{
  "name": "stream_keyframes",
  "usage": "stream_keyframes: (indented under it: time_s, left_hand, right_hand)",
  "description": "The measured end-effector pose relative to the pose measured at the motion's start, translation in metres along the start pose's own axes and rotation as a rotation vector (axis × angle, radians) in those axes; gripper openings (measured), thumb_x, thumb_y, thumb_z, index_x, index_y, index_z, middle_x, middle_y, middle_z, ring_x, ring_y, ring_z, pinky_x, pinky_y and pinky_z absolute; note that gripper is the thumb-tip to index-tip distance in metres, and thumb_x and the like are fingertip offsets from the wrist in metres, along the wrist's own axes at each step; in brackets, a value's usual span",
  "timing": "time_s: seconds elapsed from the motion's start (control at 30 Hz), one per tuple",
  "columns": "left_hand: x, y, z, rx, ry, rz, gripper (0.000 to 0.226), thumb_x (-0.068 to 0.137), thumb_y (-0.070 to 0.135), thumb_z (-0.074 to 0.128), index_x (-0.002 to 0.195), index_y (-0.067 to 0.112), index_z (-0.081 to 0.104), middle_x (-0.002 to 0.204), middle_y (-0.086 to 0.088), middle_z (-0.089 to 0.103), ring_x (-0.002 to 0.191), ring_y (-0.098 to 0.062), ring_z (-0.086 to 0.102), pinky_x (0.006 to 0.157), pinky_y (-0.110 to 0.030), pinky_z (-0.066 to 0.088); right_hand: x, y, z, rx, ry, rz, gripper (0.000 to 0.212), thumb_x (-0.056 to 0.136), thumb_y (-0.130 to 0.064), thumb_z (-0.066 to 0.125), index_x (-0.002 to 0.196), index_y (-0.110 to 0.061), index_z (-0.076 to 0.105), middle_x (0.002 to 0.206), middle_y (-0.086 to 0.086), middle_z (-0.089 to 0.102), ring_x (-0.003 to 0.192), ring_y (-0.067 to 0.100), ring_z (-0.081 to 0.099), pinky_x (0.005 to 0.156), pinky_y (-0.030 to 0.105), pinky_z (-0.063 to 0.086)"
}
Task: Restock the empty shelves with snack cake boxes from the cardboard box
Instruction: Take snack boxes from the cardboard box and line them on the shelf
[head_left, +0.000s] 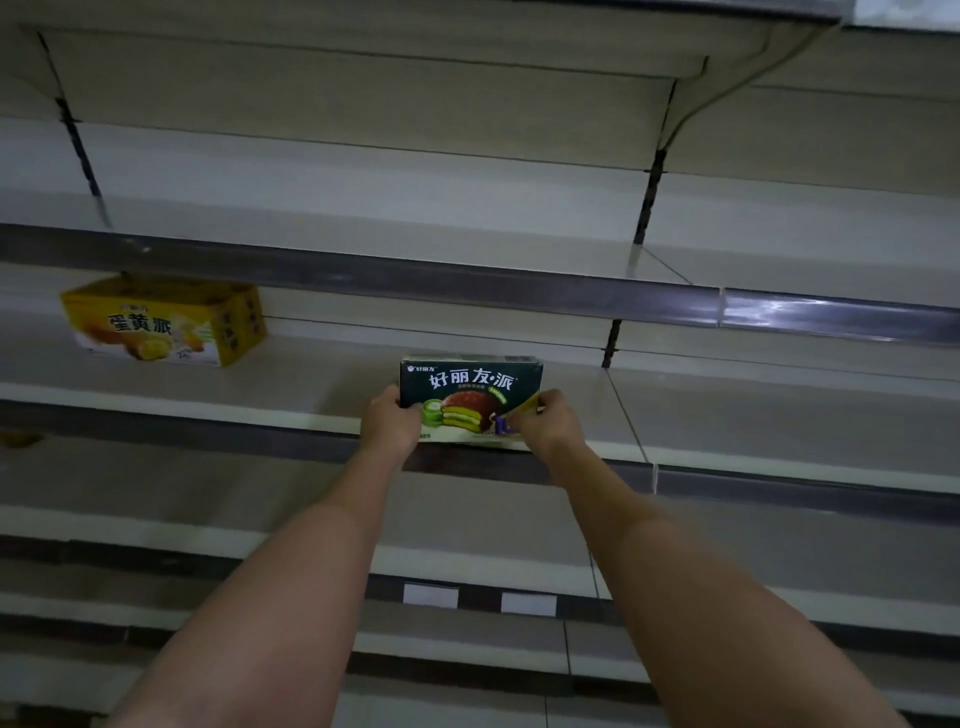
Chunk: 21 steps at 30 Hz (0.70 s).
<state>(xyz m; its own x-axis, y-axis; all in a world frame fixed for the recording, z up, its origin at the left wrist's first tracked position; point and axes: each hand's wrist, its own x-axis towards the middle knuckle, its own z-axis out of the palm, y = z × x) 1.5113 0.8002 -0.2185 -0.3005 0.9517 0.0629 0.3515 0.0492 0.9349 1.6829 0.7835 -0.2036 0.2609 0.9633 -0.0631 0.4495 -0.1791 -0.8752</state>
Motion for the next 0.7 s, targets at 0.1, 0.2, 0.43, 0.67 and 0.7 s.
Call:
stream_keyframes:
  time_s: [0.1, 0.2, 0.43, 0.67, 0.7]
  left_hand:
    - [0.027, -0.003, -0.009, -0.111, -0.043, -0.027, 0.033, 0.093, 0.004, 0.052, 0.126, 0.008, 0.056, 0.119, -0.014, 0.061, 0.095, -0.023, 0.053, 0.080, -0.028, 0.039]
    - [0.055, 0.000, -0.017, -0.246, -0.130, -0.057, 0.041, 0.094, 0.004, 0.053, 0.133, 0.014, 0.049, 0.123, -0.008, 0.059, 0.103, -0.023, 0.053, 0.086, -0.033, 0.041]
    - [0.113, -0.016, -0.025, -0.182, -0.202, -0.065, 0.038, 0.090, 0.010, 0.061, 0.127, 0.009, 0.049, 0.118, -0.012, 0.060, 0.098, -0.025, 0.055, 0.078, -0.031, 0.042]
    - [0.143, -0.039, -0.018, -0.222, -0.288, -0.056, 0.051, 0.092, 0.004, 0.053, 0.141, 0.015, 0.041, 0.134, -0.008, 0.053, 0.112, -0.024, 0.050, 0.085, -0.029, 0.039]
    - [0.148, -0.040, -0.017, -0.229, -0.284, -0.048, 0.052, 0.092, 0.003, 0.053, 0.140, 0.016, 0.041, 0.133, -0.008, 0.053, 0.109, -0.023, 0.050, 0.086, -0.029, 0.039]
  right_hand:
    - [0.013, -0.017, 0.020, 0.016, -0.001, -0.004, 0.045, 0.088, -0.018, 0.063, 0.126, -0.006, 0.042, 0.118, 0.014, 0.056, 0.107, 0.028, 0.054, 0.085, 0.036, 0.044]
    - [0.027, -0.033, 0.036, 0.021, -0.013, -0.001, 0.048, 0.086, -0.017, 0.065, 0.127, -0.005, 0.041, 0.121, 0.014, 0.058, 0.108, 0.028, 0.055, 0.087, 0.036, 0.045]
    - [0.063, -0.051, 0.073, 0.092, 0.046, 0.034, 0.013, 0.086, -0.007, 0.063, 0.092, -0.010, 0.052, 0.120, 0.014, 0.061, 0.111, 0.030, 0.056, 0.094, 0.036, 0.044]
    - [0.090, -0.046, 0.097, 0.016, 0.115, 0.017, 0.033, 0.089, -0.013, 0.060, 0.119, 0.001, 0.055, 0.123, 0.019, 0.060, 0.112, 0.032, 0.056, 0.094, 0.036, 0.045]
    - [0.094, -0.047, 0.098, 0.008, 0.115, 0.010, 0.033, 0.090, -0.013, 0.059, 0.119, 0.002, 0.055, 0.123, 0.019, 0.060, 0.112, 0.032, 0.056, 0.094, 0.037, 0.045]
